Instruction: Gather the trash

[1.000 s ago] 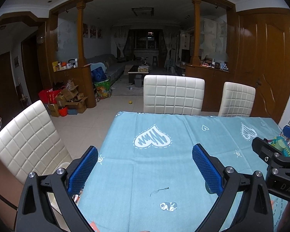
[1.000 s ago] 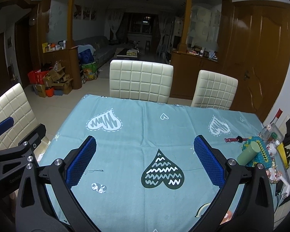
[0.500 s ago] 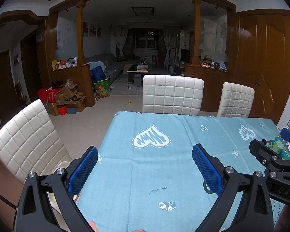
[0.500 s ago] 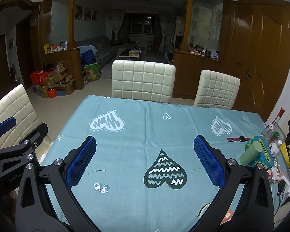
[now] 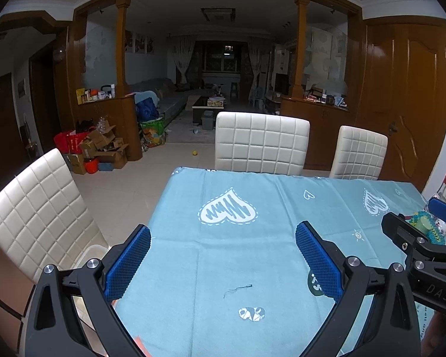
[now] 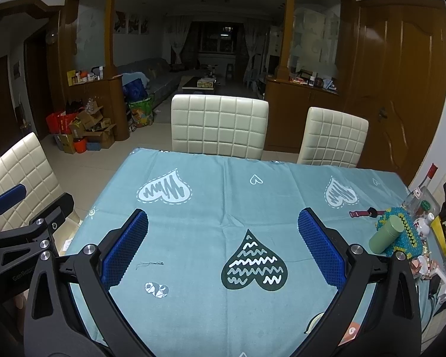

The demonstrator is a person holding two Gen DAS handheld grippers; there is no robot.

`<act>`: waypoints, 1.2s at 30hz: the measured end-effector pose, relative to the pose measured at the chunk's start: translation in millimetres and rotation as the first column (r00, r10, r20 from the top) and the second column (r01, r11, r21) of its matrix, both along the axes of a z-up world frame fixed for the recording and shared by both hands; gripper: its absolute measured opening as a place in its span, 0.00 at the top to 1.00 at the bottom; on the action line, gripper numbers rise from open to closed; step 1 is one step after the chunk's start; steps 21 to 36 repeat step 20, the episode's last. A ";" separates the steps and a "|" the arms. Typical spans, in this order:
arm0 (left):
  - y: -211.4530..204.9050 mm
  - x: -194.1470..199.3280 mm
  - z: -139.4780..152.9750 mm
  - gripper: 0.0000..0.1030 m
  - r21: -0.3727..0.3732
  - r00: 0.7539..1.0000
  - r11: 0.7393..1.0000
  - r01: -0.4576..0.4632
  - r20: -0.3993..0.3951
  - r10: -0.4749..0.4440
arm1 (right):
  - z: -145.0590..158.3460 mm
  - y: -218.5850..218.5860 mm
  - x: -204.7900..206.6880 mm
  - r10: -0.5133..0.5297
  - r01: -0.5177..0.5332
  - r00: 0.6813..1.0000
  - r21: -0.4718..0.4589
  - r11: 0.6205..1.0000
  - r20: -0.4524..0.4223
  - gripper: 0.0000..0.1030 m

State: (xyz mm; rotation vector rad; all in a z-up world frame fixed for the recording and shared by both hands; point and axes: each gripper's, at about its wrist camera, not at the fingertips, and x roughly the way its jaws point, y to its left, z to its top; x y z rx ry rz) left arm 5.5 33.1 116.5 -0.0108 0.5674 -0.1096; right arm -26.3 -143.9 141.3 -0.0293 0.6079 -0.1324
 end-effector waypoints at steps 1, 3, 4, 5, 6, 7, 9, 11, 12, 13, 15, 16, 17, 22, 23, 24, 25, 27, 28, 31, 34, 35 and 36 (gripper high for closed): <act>-0.1 -0.1 -0.5 0.07 -0.002 1.000 1.000 0.002 -0.004 -0.002 | -0.2 -0.2 0.0 -0.001 0.001 1.000 0.002 1.000 -0.001 0.03; -0.4 -0.9 -1.8 0.07 -0.003 1.000 1.000 0.005 -0.009 -0.006 | -0.8 -0.7 -0.5 -0.004 0.005 1.000 0.004 1.000 -0.002 0.03; -0.7 -0.6 -2.4 0.07 -0.002 1.000 1.000 0.007 -0.012 -0.007 | -1.9 -1.9 -0.6 -0.007 0.007 1.000 0.006 1.000 -0.003 0.03; -0.9 -0.5 -2.9 0.07 -0.004 1.000 1.000 0.007 -0.015 -0.007 | -2.6 -2.6 -0.6 -0.008 0.008 1.000 0.008 1.000 -0.005 0.03; -0.8 -0.6 -3.2 0.07 -0.005 1.000 1.000 0.007 -0.016 -0.007 | -3.0 -3.1 -1.0 -0.009 0.009 1.000 0.010 1.000 -0.006 0.03; -1.2 -0.7 -3.5 0.07 -0.005 1.000 1.000 0.007 -0.017 -0.007 | -3.5 -3.8 -1.4 -0.011 0.011 1.000 0.012 1.000 -0.008 0.03; -1.8 -1.1 -3.8 0.07 -0.003 1.000 1.000 0.007 -0.019 -0.008 | -4.2 -4.4 -1.5 -0.013 0.013 1.000 0.015 1.000 -0.010 0.03; -2.5 -1.3 -4.9 0.07 0.000 1.000 1.000 0.006 -0.023 -0.006 | -4.7 -5.0 -1.4 -0.015 0.016 1.000 0.015 1.000 -0.011 0.03; -3.2 -1.9 -5.2 0.07 0.002 1.000 1.000 0.007 -0.025 -0.007 | -5.0 -6.2 -1.4 -0.016 0.016 1.000 0.017 1.000 -0.011 0.03; -3.7 -1.9 -5.6 0.07 0.004 1.000 1.000 0.008 -0.028 -0.008 | -5.3 -6.6 -1.5 -0.017 0.017 1.000 0.018 1.000 -0.011 0.03; -4.7 -2.5 -6.1 0.07 0.007 0.999 1.000 0.010 -0.033 -0.009 | -6.2 -7.4 -1.7 -0.018 0.018 1.000 0.020 1.000 -0.013 0.03; -5.5 -2.8 -6.3 0.07 0.010 0.999 1.000 0.013 -0.034 -0.013 | -6.2 -8.5 -1.4 -0.018 0.018 1.000 0.022 1.000 -0.013 0.03; -6.9 -2.8 -6.8 0.07 0.015 0.999 1.000 0.015 -0.035 -0.015 | -6.6 -8.9 -1.1 -0.018 0.019 1.000 0.024 1.000 -0.014 0.03; -7.2 -1.5 -8.1 0.07 0.014 0.999 1.000 0.016 -0.045 -0.016 | -7.9 -9.6 -0.7 -0.018 0.019 1.000 0.030 0.999 -0.017 0.03; -7.2 -1.5 -8.1 0.07 0.014 0.999 1.000 0.016 -0.045 -0.016 | -7.9 -9.6 -0.7 -0.018 0.019 1.000 0.030 0.999 -0.017 0.03; -7.2 -1.5 -8.1 0.07 0.014 0.999 1.000 0.016 -0.045 -0.016 | -7.9 -9.6 -0.7 -0.018 0.019 1.000 0.030 0.999 -0.017 0.03; -7.2 -1.5 -8.1 0.07 0.014 0.999 1.000 0.016 -0.045 -0.016 | -7.9 -9.6 -0.7 -0.018 0.019 1.000 0.030 0.999 -0.017 0.03; -7.2 -1.5 -8.1 0.07 0.014 0.999 1.000 0.016 -0.045 -0.016 | -7.9 -9.6 -0.7 -0.018 0.019 1.000 0.030 0.999 -0.017 0.03; -7.2 -1.5 -8.1 0.07 0.014 0.999 1.000 0.016 -0.045 -0.016 | -7.9 -9.6 -0.7 -0.018 0.019 1.000 0.030 0.999 -0.017 0.03; -7.2 -1.5 -8.1 0.07 0.014 0.999 1.000 0.016 -0.045 -0.016 | -7.9 -9.6 -0.7 -0.018 0.019 1.000 0.030 0.999 -0.017 0.03; -7.2 -1.5 -8.1 0.07 0.014 0.999 1.000 0.016 -0.045 -0.016 | -7.9 -9.6 -0.7 -0.018 0.019 1.000 0.030 0.999 -0.017 0.03; -7.2 -1.5 -8.1 0.07 0.014 0.999 1.000 0.016 -0.045 -0.016 | -7.9 -9.6 -0.7 -0.018 0.019 1.000 0.030 0.999 -0.017 0.03; -7.2 -1.5 -8.1 0.07 0.014 0.999 1.000 0.016 -0.045 -0.016 | -7.9 -9.6 -0.7 -0.018 0.019 1.000 0.030 0.999 -0.017 0.03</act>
